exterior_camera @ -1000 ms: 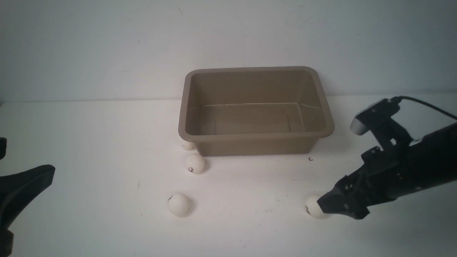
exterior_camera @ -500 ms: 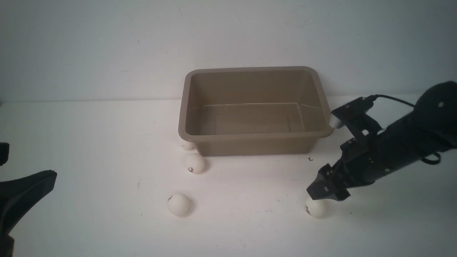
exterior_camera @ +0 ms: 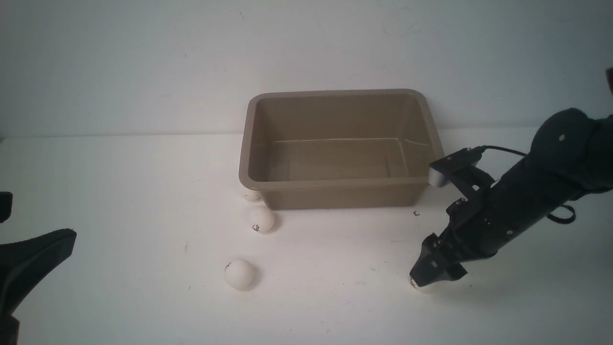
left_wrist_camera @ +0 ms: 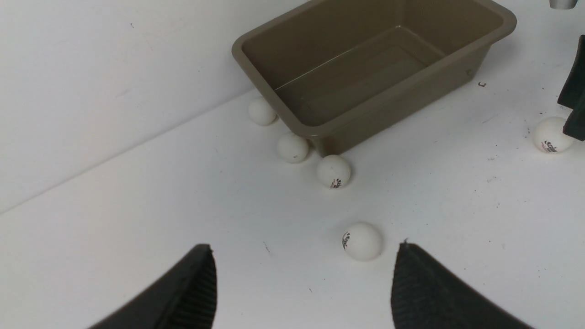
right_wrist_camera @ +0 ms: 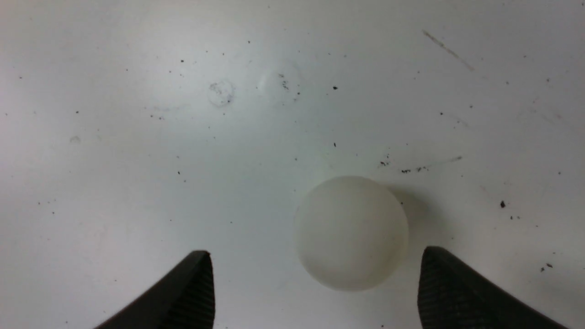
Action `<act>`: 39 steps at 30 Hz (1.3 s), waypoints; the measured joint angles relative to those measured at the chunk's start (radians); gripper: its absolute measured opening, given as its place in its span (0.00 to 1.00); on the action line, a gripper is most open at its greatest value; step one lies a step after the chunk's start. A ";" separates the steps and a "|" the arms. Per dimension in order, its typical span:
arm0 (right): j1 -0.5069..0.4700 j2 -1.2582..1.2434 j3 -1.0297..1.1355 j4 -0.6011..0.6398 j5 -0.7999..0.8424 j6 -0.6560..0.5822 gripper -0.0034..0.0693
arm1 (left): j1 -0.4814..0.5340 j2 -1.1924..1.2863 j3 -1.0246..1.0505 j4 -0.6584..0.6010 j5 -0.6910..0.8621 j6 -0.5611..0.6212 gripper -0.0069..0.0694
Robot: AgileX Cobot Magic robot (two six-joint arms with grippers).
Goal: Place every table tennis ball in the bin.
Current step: Use the right arm to clamp the table tennis ball closest to it
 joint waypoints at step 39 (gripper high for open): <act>0.097 0.061 -0.003 -0.154 -0.137 0.104 0.76 | 0.000 0.000 0.000 0.000 0.000 0.000 0.69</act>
